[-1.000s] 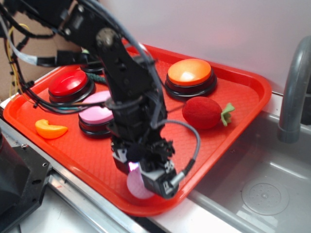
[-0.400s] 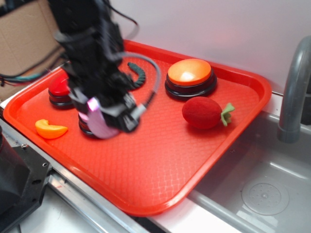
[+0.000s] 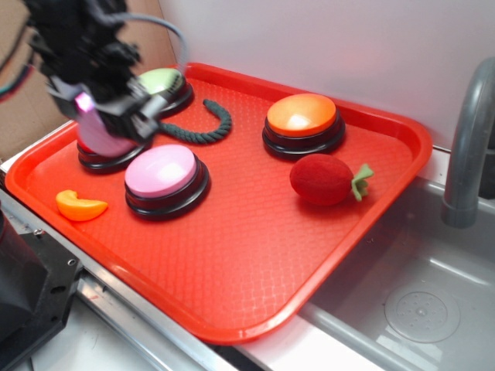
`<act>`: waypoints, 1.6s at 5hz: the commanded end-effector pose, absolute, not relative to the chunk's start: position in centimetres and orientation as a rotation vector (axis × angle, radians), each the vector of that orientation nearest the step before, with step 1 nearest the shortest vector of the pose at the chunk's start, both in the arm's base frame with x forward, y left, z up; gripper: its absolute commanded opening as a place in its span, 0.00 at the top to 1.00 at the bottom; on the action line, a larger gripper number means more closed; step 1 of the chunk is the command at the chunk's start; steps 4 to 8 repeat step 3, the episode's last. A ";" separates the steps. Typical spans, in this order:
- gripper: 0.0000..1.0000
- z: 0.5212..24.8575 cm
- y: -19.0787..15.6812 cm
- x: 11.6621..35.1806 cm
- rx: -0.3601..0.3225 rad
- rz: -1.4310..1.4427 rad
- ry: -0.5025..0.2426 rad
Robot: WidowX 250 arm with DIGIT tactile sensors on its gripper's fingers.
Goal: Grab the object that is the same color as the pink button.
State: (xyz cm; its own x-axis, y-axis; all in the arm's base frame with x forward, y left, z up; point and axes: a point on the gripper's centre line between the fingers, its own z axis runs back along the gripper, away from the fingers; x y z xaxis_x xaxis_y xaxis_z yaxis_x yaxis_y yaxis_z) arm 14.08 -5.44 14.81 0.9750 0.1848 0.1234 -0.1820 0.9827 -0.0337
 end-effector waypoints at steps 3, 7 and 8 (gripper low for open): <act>1.00 18.4 0.9 11.8 -0.022 0.270 -0.168; 1.00 18.4 0.9 11.8 -0.022 0.270 -0.168; 1.00 18.4 0.9 11.8 -0.022 0.270 -0.168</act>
